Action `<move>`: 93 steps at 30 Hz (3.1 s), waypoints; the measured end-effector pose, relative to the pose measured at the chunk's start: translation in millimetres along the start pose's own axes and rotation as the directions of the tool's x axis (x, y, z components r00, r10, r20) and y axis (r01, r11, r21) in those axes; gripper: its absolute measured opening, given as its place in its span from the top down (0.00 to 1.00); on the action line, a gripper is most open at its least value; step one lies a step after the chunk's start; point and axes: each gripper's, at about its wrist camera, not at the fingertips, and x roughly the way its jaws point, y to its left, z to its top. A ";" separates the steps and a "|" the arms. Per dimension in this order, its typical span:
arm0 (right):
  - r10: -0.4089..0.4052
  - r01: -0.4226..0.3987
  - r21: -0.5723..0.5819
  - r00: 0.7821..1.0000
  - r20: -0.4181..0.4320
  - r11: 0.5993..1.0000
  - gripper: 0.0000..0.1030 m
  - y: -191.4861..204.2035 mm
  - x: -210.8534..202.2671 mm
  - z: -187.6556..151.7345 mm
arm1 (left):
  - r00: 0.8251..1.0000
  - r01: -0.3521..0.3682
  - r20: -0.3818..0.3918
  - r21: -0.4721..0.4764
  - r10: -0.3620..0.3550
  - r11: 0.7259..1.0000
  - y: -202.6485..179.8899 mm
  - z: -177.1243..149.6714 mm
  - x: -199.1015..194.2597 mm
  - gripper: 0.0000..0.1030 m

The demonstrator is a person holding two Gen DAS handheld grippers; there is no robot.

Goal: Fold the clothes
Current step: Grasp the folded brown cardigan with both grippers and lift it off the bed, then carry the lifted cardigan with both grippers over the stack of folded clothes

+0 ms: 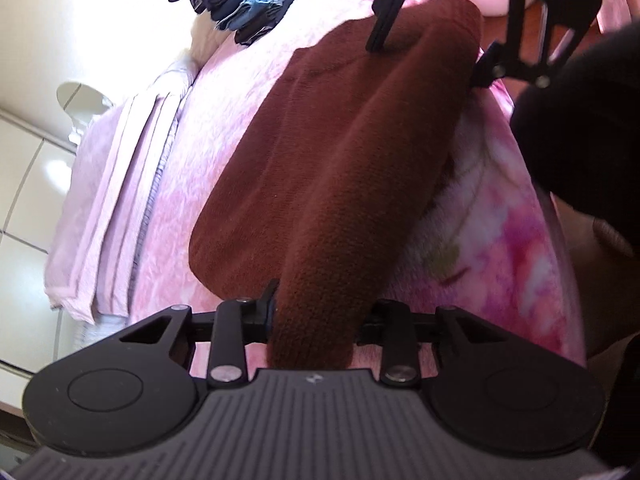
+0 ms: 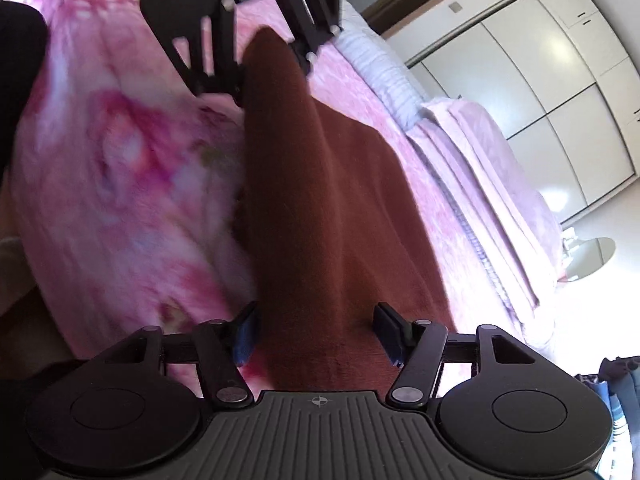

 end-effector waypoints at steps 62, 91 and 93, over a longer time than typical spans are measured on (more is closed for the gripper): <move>-0.242 0.330 0.236 0.910 -0.336 0.914 0.82 -573.5 -293.4 15.4 | 0.848 0.074 0.501 0.211 -0.173 0.975 416.1 479.3 -72.9 0.76; -0.055 0.072 0.071 0.974 -0.219 0.995 0.78 -745.8 -134.0 -310.9 | 0.976 0.046 0.208 0.085 -0.063 0.995 339.4 692.4 265.7 0.74; -0.054 0.070 0.064 0.971 -0.231 0.995 0.69 -749.8 -141.7 -309.8 | 0.975 0.045 0.213 0.066 -0.058 0.997 342.3 695.1 265.0 0.70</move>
